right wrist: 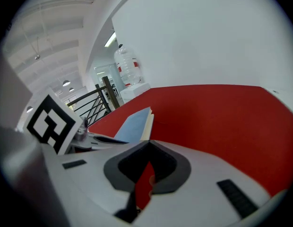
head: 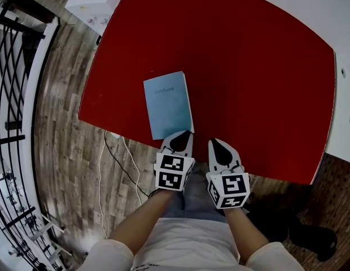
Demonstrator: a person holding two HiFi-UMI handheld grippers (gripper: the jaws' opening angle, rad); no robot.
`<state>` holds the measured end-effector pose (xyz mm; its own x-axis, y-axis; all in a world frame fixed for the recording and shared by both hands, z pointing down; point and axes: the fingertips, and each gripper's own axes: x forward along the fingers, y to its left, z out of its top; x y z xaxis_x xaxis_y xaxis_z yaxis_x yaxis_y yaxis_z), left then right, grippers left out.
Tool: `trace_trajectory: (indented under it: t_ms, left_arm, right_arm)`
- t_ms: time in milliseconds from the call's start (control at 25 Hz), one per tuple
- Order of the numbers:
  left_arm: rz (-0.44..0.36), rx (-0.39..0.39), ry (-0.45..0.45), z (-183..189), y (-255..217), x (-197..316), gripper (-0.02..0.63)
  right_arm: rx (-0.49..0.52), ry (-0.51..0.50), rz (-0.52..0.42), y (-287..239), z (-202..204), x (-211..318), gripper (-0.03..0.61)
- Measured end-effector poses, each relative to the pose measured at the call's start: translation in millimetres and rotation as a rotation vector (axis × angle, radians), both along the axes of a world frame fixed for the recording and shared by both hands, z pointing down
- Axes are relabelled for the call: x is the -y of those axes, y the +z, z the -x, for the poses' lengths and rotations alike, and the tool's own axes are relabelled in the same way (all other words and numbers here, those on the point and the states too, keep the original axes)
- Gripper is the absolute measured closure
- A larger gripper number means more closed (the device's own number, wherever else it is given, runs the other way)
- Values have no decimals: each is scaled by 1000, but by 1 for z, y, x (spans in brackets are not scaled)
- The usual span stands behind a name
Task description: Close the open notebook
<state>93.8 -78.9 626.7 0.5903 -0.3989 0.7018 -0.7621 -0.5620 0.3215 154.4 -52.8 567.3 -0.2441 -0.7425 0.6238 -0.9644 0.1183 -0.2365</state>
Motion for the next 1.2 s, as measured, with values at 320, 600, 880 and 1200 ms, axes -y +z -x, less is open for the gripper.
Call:
trace_trajectory:
  t_ms: [320, 600, 880, 1200]
  left_arm:
    - [22, 62, 14, -7, 25, 2, 592]
    - [49, 62, 43, -12, 29, -1, 586]
    - [43, 48, 53, -18, 27, -2, 520]
    - [29, 15, -8, 2, 12, 0, 520]
  right_arm:
    - [16, -17, 17, 9, -1, 4, 572]
    - [26, -30, 25, 14, -4, 4, 572]
    - [36, -44, 22, 14, -2, 10, 572]
    - [17, -67, -1, 4, 5, 10, 572]
